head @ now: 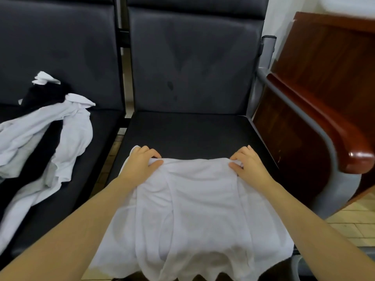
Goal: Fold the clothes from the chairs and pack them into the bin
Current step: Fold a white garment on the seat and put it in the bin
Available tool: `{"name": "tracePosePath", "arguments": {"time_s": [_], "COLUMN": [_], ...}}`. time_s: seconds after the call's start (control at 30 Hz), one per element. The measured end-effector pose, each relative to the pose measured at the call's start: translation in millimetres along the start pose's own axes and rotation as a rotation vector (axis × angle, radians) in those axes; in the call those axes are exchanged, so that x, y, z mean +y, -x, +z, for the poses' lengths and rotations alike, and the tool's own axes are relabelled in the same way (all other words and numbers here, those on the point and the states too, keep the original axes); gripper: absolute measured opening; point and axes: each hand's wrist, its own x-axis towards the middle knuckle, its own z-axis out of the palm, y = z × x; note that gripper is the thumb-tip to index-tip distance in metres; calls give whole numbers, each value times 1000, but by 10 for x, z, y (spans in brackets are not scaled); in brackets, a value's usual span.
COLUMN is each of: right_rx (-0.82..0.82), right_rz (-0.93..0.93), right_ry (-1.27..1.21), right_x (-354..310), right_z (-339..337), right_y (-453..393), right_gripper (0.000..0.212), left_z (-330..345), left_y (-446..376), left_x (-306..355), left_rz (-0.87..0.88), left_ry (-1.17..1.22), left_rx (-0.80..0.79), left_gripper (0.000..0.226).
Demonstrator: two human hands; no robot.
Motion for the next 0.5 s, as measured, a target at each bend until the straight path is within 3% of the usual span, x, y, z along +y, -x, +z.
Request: {"name": "tracePosePath", "arguments": {"time_s": [0.1, 0.2, 0.37, 0.5], "right_rx": [-13, 47, 94, 226], "right_rz": [-28, 55, 135, 217], "right_ry": [-55, -202, -112, -114], "right_x": [-71, -106, -80, -130], "right_z": [-14, -17, -99, -172], "right_y": [35, 85, -102, -375], "right_gripper": [3, 9, 5, 6], "left_z": [-12, -42, -78, -71], "left_y": [9, 18, -109, -402], "left_x": [7, 33, 108, 152], "left_rz": [16, 74, 119, 101], "left_ry": [15, 57, 99, 14], "left_rx": [11, 57, 97, 209], "left_gripper": [10, 11, 14, 13]}}
